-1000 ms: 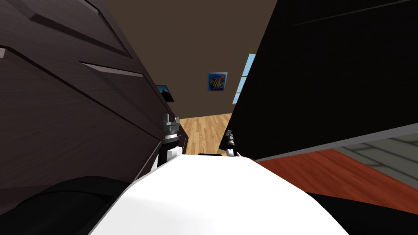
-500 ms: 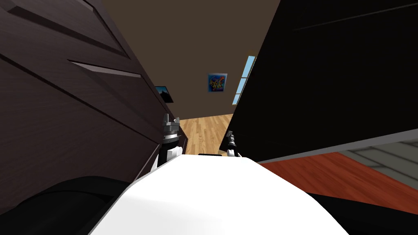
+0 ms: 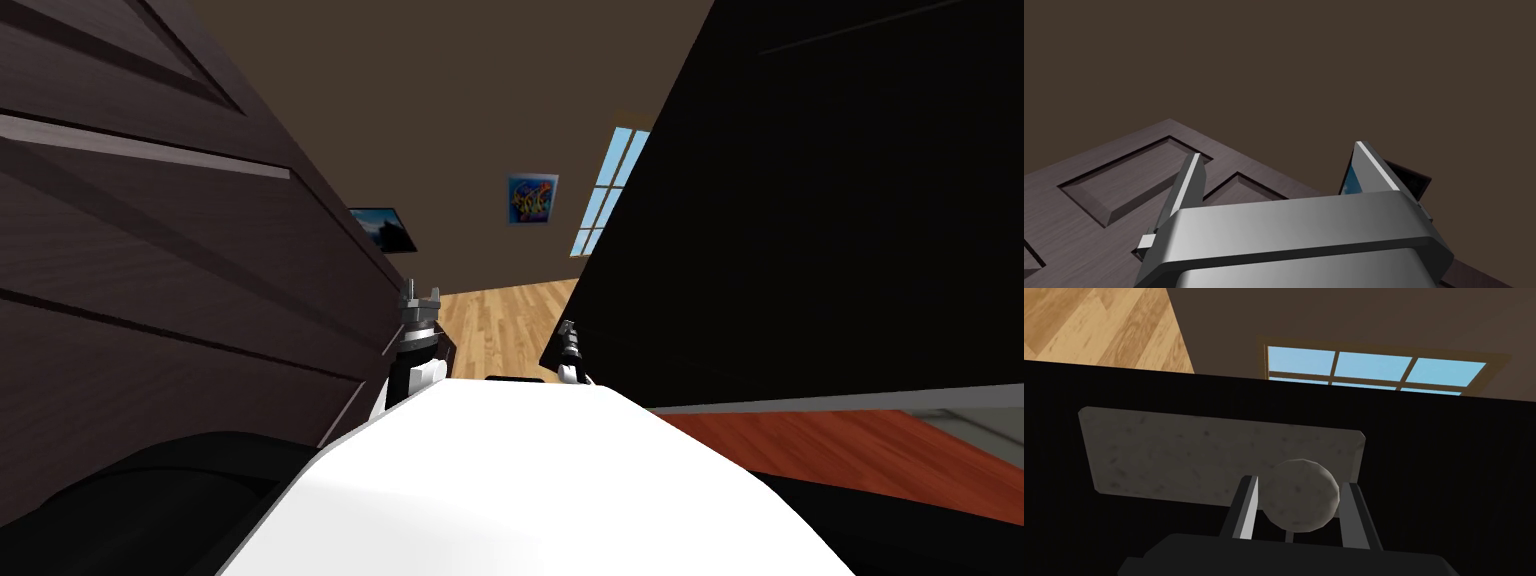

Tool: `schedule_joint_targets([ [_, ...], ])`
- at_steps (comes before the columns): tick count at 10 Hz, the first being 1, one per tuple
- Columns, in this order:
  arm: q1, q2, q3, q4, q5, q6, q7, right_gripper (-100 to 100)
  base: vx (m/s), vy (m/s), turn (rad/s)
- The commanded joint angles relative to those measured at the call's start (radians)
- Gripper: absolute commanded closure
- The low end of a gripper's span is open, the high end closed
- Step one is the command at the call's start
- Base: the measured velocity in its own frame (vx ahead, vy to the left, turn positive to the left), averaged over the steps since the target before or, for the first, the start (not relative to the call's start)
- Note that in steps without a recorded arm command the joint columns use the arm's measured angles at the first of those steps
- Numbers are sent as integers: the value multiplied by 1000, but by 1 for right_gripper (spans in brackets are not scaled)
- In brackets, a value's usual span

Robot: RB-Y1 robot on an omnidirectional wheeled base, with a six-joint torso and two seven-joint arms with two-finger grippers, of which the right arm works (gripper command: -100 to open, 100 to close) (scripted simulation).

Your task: Push the door open

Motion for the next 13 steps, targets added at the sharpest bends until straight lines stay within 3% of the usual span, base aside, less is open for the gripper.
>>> schedule_joint_targets([
  [1, -6, -14, -25, 15, -13, -13, 4, 100, 191, 20, -53],
  [4, -6, -17, -35, 16, -19, -14, 7, 100, 129, 17, -35],
  [8, -7, -26, -85, 22, -48, -14, 20, 100, 167, 27, -64],
  [9, -7, -26, -85, -2, -48, -14, 20, 100, 155, 19, -57],
  [11, -7, -26, -85, 22, -48, -14, 20, 100, 34, -26, 25],
  [13, -8, -30, -113, 26, -64, -14, 28, 100, 129, 27, -58],
])
